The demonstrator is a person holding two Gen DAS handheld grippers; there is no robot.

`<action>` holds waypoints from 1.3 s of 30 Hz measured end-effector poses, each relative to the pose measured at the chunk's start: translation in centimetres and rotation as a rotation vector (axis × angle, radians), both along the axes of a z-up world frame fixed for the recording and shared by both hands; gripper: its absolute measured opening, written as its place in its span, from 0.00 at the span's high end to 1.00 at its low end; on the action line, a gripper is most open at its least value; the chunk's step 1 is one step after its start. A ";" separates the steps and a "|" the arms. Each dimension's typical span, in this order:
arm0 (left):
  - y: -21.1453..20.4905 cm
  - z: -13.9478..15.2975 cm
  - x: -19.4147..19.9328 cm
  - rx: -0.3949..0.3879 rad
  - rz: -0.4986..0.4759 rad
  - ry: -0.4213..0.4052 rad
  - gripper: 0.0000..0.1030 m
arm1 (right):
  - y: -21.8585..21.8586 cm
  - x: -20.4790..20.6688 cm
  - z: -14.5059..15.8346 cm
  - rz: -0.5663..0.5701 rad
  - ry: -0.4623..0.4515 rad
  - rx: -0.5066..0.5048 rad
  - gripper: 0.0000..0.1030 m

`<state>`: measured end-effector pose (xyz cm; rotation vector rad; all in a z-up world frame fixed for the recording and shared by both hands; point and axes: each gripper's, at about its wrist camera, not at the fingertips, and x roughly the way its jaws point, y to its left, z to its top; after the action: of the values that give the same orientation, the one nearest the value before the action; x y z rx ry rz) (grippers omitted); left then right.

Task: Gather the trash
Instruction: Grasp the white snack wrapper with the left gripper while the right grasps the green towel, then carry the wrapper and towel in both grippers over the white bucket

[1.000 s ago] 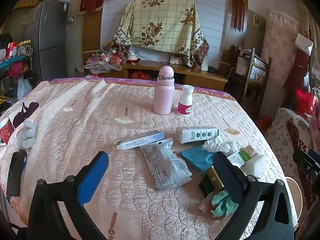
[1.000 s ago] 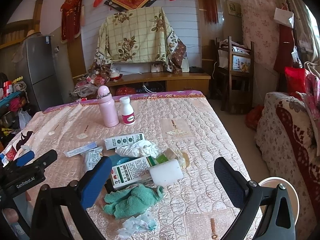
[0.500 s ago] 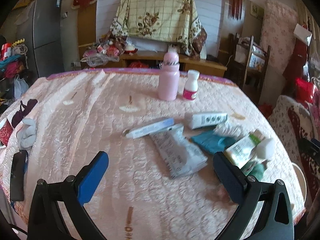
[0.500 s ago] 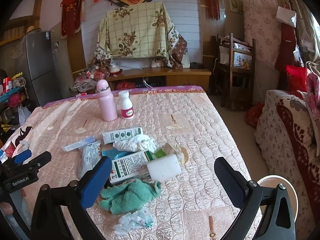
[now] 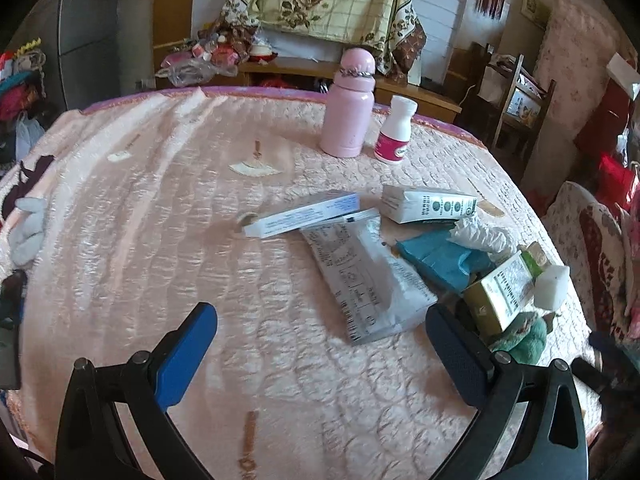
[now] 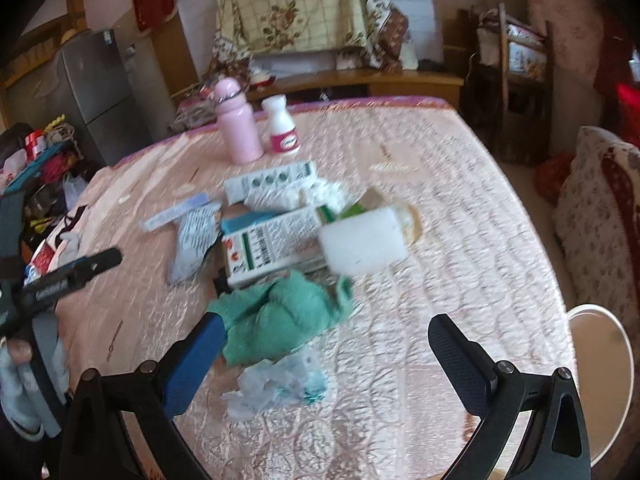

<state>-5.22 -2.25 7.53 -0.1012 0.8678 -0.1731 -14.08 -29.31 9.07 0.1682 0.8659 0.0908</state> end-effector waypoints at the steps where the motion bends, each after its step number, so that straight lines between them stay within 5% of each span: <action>1: -0.3 -0.1 0.4 0.000 -0.001 0.008 0.00 | 0.3 0.4 -0.5 0.015 0.015 0.015 0.02; 10: -3.3 -2.7 5.3 0.018 0.022 0.089 0.00 | 0.8 4.0 -4.1 0.023 0.137 0.096 0.09; 13: -3.8 -3.7 6.5 0.017 0.018 0.120 0.00 | 0.8 5.0 -5.1 0.025 0.163 0.128 0.28; 14: -4.0 -4.0 6.8 0.014 0.014 0.128 0.04 | 0.7 5.3 -5.4 0.026 0.168 0.150 0.31; 16: -4.3 -4.5 7.4 0.021 -0.001 0.148 0.27 | 0.8 5.6 -5.5 0.034 0.169 0.173 0.39; 17: -4.4 -4.8 7.6 0.025 -0.011 0.164 0.47 | 0.8 5.7 -5.4 0.037 0.162 0.173 0.42; 21: -4.5 -4.6 7.1 0.040 -0.037 0.148 0.51 | 1.1 5.5 -4.7 0.069 0.146 0.201 0.57; 31: -1.9 1.0 2.2 0.010 -0.048 0.044 0.55 | 0.7 2.2 0.6 0.116 0.016 0.274 0.59; 39: -5.2 5.3 -1.1 -0.011 -0.128 -0.035 0.55 | -2.0 -1.1 3.9 0.061 -0.048 0.239 0.59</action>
<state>-6.31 -7.44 12.85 -0.0530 0.8384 -0.2985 -15.18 -31.28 12.94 0.3620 0.8108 0.2546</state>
